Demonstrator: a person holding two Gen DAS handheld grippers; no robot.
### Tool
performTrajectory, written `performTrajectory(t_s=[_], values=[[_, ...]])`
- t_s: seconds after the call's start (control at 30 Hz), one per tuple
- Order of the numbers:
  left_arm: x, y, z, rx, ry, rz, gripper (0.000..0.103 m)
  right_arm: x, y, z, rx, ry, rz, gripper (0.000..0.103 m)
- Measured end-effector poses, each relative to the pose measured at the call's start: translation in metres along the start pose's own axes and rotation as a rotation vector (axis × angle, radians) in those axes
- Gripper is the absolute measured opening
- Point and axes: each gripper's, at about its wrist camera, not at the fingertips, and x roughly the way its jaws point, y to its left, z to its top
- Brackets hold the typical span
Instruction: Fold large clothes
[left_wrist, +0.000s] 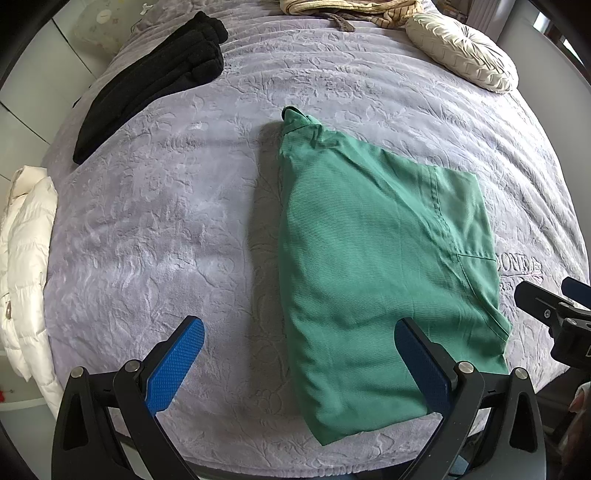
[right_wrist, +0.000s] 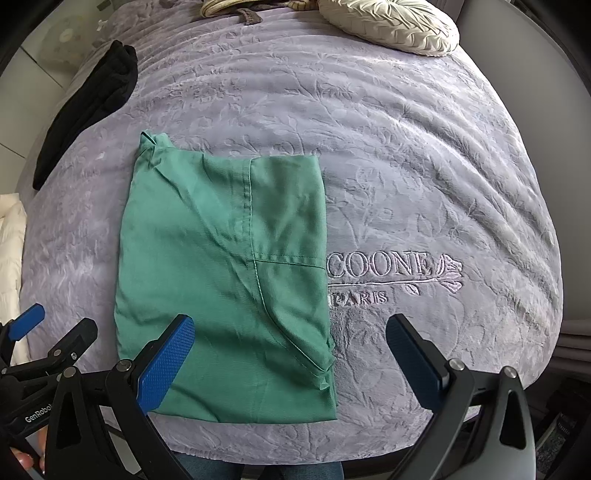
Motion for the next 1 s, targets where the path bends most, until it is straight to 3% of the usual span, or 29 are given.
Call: performTrajectory(t_s=[1.0], values=[[-0.0007,0.0011,-0.0002,0.004,-0.002,0.000,0.103,-0.0005,0.0017,-0.0006,-0.008,0.004,0.002,0.103]])
